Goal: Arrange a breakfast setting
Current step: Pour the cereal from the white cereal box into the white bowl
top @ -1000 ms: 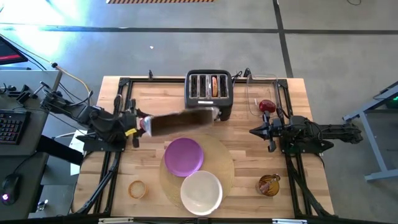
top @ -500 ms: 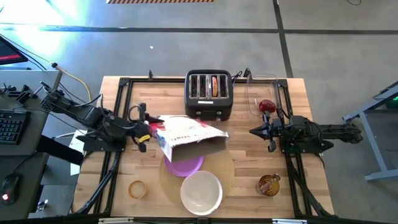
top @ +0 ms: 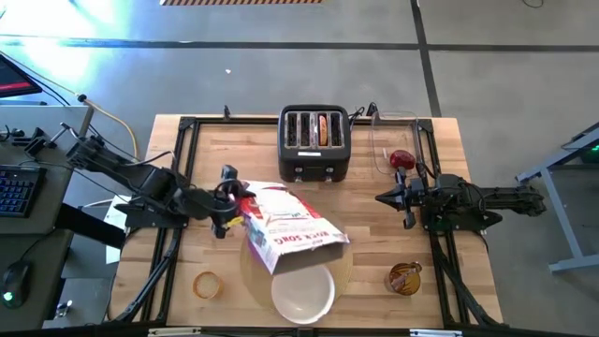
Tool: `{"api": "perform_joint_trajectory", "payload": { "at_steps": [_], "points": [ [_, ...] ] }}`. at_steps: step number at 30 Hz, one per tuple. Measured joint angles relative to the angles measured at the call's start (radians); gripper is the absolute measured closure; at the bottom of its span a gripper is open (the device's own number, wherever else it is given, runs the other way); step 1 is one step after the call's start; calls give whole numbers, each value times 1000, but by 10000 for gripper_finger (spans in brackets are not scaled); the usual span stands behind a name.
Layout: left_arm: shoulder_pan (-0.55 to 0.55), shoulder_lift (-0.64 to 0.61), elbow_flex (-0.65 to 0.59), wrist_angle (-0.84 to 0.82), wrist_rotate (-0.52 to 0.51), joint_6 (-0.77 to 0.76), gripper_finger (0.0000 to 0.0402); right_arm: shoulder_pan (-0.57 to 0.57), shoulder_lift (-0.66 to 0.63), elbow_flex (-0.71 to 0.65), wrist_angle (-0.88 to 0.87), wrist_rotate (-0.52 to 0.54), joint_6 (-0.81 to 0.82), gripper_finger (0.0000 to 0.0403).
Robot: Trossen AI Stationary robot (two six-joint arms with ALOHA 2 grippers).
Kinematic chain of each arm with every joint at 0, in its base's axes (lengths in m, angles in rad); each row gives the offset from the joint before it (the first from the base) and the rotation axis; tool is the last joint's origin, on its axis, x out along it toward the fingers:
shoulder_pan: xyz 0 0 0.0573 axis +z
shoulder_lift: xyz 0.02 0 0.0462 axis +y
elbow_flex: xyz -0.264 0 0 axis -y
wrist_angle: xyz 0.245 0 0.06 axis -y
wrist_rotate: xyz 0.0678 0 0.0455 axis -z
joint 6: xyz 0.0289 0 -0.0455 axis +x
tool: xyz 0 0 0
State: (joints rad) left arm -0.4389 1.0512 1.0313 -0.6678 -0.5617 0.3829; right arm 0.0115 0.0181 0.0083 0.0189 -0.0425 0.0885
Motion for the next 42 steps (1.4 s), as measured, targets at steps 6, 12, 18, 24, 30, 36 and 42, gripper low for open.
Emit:
{"api": "perform_joint_trajectory", "payload": {
  "at_steps": [6, 12, 18, 24, 30, 36, 42],
  "points": [
    [-26, 45, 41, -20, -33, 66, 241, 0, 0, 0, 0, 0, 0, 403],
    [-51, 81, 88, -78, -87, 75, 241, 0, 0, 0, 0, 1, 0, 403],
    [-79, 109, 95, -105, -121, 135, 241, 0, 0, 0, 0, 1, 0, 403],
    [-114, 138, 95, -107, -136, 163, 241, 0, 1, 0, 0, 2, 0, 403],
    [-152, 154, 95, -126, -181, 180, 241, 0, 1, 0, 0, 5, 0, 403],
    [-179, 155, 95, -137, -187, 185, 241, 0, 1, 0, 0, 5, 0, 403],
    [-207, 155, 95, -211, -184, 144, 241, 0, 1, 0, 0, 5, 0, 403]
  ]
}}
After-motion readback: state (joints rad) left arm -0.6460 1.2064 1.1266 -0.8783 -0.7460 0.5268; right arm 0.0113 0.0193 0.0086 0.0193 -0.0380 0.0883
